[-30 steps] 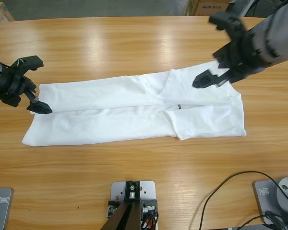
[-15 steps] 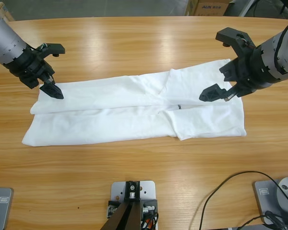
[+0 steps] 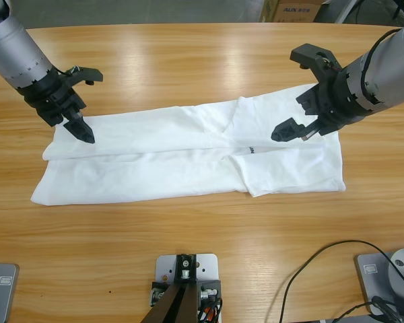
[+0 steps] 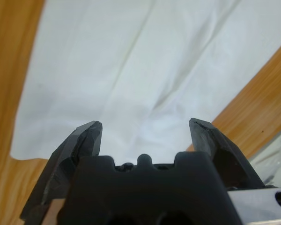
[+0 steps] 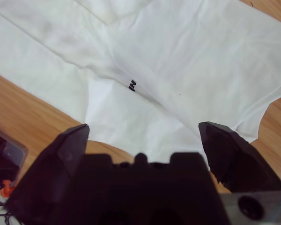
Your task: Fold clothes
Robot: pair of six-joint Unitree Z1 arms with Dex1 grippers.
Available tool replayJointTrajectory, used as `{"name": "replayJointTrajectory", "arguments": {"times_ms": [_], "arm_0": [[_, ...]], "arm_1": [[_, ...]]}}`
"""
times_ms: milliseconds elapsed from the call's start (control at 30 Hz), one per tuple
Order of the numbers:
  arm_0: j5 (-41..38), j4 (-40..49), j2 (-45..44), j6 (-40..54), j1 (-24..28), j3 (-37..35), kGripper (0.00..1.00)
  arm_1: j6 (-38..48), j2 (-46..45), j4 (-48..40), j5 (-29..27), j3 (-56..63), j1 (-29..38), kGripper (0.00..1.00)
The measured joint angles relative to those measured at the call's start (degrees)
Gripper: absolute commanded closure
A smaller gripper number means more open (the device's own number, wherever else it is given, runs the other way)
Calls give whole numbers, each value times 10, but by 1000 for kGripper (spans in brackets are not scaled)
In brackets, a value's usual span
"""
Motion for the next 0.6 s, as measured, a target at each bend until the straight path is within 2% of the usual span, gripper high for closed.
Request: {"name": "replayJointTrajectory", "arguments": {"times_ms": [167, 400, 600], "arm_0": [[-5, 1, 7, 0, -8, 25, 271], [11, 1, 23, -22, -7, 12, 271], [23, 1, 24, -48, 30, -6, 271]], "arm_1": [[0, 10, -6, 0, 0, 0, 46], [0, 23, -16, 3, 2, 0, 46], [0, 33, -24, 3, 11, 0, 46]]}}
